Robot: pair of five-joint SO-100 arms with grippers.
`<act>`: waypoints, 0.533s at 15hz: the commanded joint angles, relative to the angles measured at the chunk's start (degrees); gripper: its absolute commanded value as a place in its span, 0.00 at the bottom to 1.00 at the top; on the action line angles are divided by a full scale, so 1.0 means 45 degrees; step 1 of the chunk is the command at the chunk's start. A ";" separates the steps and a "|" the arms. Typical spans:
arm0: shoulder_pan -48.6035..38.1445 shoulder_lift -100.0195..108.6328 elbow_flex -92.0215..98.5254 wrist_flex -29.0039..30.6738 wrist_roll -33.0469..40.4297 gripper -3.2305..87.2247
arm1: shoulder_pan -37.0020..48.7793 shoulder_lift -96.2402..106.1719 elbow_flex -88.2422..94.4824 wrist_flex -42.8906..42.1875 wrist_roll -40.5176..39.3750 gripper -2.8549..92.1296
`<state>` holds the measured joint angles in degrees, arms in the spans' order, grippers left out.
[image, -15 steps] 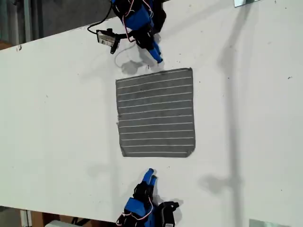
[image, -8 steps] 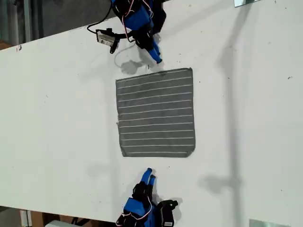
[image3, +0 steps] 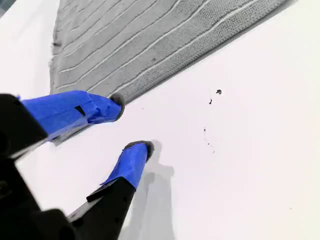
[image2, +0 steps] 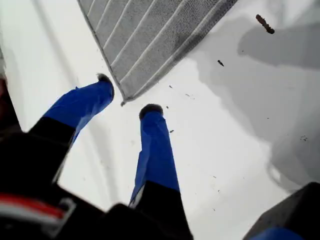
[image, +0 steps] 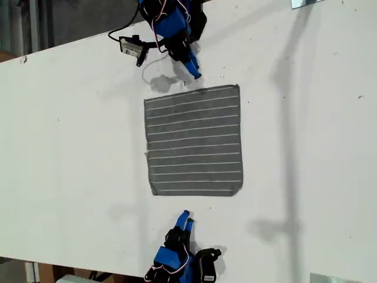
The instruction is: Grasp corners of a square towel and fold twice.
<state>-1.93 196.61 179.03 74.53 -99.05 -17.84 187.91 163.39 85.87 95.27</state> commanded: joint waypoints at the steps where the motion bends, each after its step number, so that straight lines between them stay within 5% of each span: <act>1: 0.0195 0.0410 -0.0020 -0.0020 -0.0410 0.24 | 0.0039 -0.0645 -0.1504 0.0352 -0.0293 0.22; 5: 0.0410 0.0469 -0.1367 0.0371 0.0020 0.23 | 0.0312 -2.0020 -1.4629 0.3125 -0.2148 0.28; 8: 0.1094 -0.4551 -0.4980 -0.0195 -0.0117 0.22 | -0.0547 -2.2090 -1.6504 0.2539 -0.2031 0.28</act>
<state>2.20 191.16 167.34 76.11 -99.84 -19.25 94.66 94.04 97.82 85.78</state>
